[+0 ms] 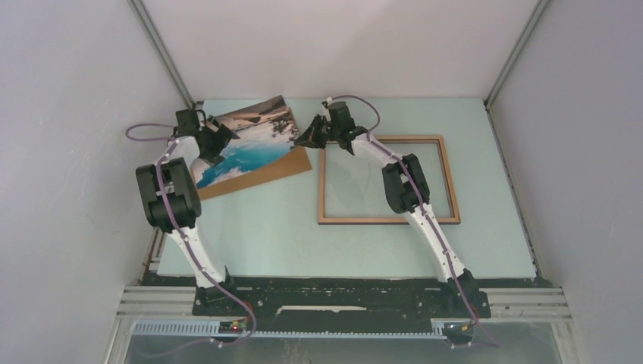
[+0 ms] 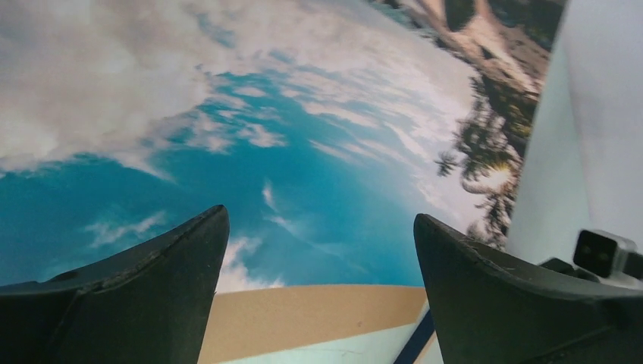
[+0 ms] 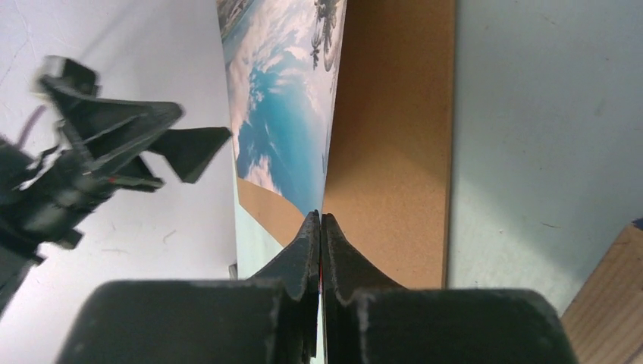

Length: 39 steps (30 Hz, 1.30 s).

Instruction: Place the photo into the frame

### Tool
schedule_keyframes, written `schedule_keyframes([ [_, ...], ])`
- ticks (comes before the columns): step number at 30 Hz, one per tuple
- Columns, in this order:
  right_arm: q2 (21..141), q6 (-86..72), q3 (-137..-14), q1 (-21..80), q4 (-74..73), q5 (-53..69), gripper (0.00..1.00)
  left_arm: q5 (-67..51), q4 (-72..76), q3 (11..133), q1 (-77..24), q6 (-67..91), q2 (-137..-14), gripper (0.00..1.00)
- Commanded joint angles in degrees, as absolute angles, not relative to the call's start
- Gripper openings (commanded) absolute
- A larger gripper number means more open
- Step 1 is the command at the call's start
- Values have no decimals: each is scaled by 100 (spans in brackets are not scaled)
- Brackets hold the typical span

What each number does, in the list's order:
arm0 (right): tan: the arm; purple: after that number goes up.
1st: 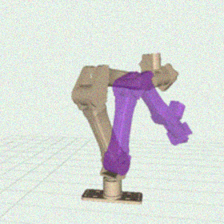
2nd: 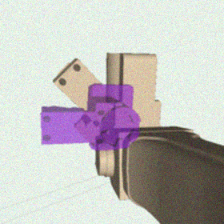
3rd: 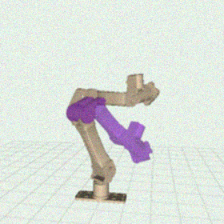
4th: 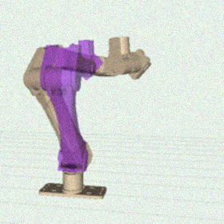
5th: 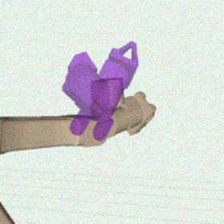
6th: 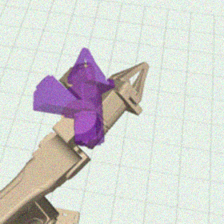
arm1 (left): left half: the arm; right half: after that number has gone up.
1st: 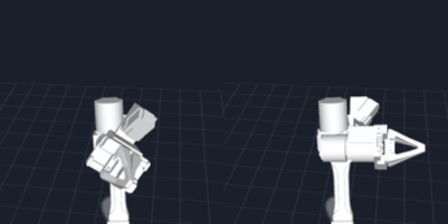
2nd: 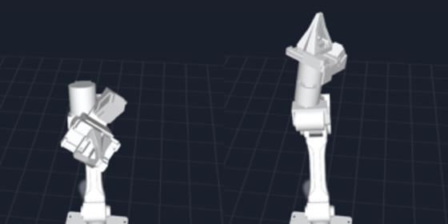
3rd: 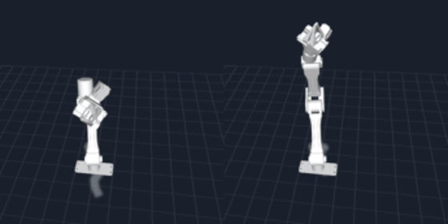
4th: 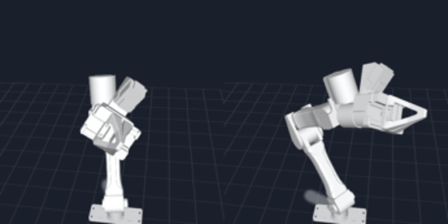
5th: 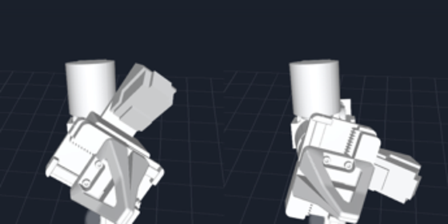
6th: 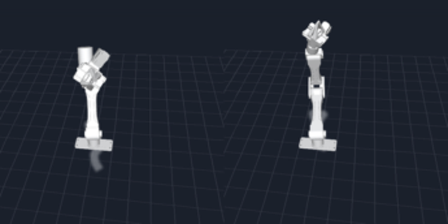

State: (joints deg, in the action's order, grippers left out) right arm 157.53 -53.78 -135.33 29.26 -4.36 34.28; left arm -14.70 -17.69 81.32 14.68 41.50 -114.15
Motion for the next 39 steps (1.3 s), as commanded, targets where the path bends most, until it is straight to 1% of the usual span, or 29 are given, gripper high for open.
schedule_keyframes([
  [1, 15023, -5159, -13586, 2890, -622, 3424, 0, -1315, -1781, 8060, 1131, 3762, -10394, 99],
  [5, 14334, -5012, -13250, 2890, -794, 3465, 0, -1371, -1835, 7806, 904, 3757, -9705, 99],
  [11, 13032, -4550, -12923, 2878, -1637, 3520, 0, -1804, -1969, 7271, 827, 3779, -8339, 99],
  [17, 11485, -3581, -12455, 2692, -3158, 3353, 0, -2370, -2405, 7137, 815, 3704, -7403, 99],
  [21, 10568, -2828, -12308, 2358, -4307, 3382, 0, -2802, -2417, 6961, 797, 3802, -6978, 99],
  [25, 9807, -2094, -12307, 1774, -5565, 3418, 0, -3025, -2419, 6779, 780, 3806, -6704, 100],
  [28, 9213, -1697, -12301, 981, -6245, 3492, 0, -3186, -2409, 6702, 760, 3822, -6652, 100],
  [33, 8760, -1067, -12489, -521, -7004, 3948, 0, -3338, -2393, 6637, 692, 3903, -6647, 100],
  [36, 8561, -585, -12537, -1014, -7231, 3333, 0, -3470, -2280, 6527, 627, 3972, -6580, 100],
  [39, 8450, -45, -12677, -1080, -7344, 2671, 0, -3537, -2253, 6430, 550, 3901, -6506, 100],
])
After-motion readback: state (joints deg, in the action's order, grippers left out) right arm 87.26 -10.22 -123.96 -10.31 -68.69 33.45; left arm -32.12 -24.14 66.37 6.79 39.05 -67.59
